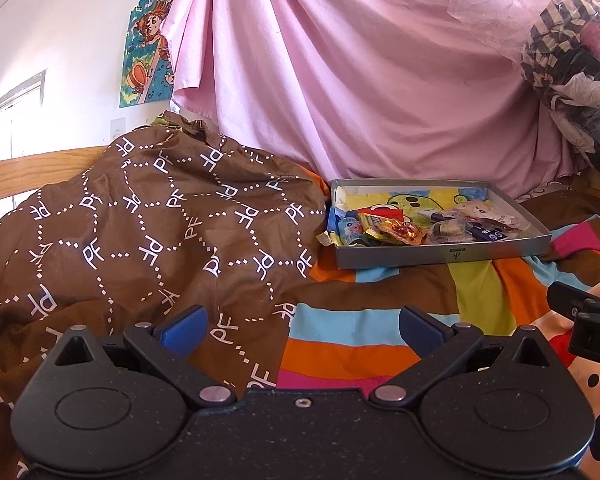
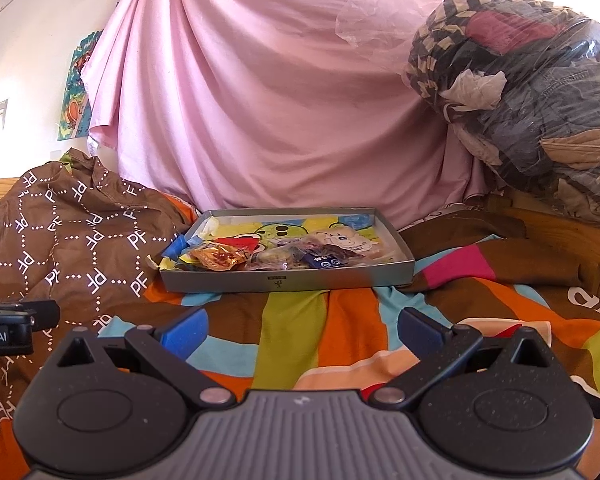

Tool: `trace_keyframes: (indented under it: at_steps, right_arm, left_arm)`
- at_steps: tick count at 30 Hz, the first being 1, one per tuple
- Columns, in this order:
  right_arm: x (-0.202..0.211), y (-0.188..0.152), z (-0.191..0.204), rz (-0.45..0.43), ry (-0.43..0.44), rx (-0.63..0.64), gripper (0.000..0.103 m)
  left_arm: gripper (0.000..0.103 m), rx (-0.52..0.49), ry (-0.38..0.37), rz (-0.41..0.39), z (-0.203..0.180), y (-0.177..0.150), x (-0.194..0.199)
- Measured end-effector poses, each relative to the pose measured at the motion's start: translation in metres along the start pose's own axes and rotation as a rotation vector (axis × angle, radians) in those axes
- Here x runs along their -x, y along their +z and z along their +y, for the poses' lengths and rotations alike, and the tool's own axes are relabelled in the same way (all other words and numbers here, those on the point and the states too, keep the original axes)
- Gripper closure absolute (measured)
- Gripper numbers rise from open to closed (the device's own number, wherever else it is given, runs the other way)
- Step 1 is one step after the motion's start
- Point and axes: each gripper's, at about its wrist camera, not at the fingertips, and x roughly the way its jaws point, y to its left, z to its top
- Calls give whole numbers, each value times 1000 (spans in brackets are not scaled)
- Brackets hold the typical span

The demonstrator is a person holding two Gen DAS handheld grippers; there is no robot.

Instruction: Organize snacks

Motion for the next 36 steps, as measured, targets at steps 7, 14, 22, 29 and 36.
trace_keyframes:
  at_steps: [7, 14, 22, 29, 36]
  right_arm:
    - [0, 0, 1, 0, 9, 4, 0]
    - [0, 0, 2, 1, 9, 3, 0]
    - [0, 0, 2, 1, 9, 3, 0]
    - [0, 0, 2, 1, 9, 3, 0]
    - [0, 0, 2, 4, 10, 3, 0]
  left_arm:
    - [1, 5, 3, 6, 1, -1, 0]
    - [1, 5, 5, 7, 0, -1, 0]
    - [1, 5, 4, 7, 0, -1, 0]
    - [1, 5, 5, 7, 0, -1, 0]
    - [1, 5, 5, 8, 0, -1, 0]
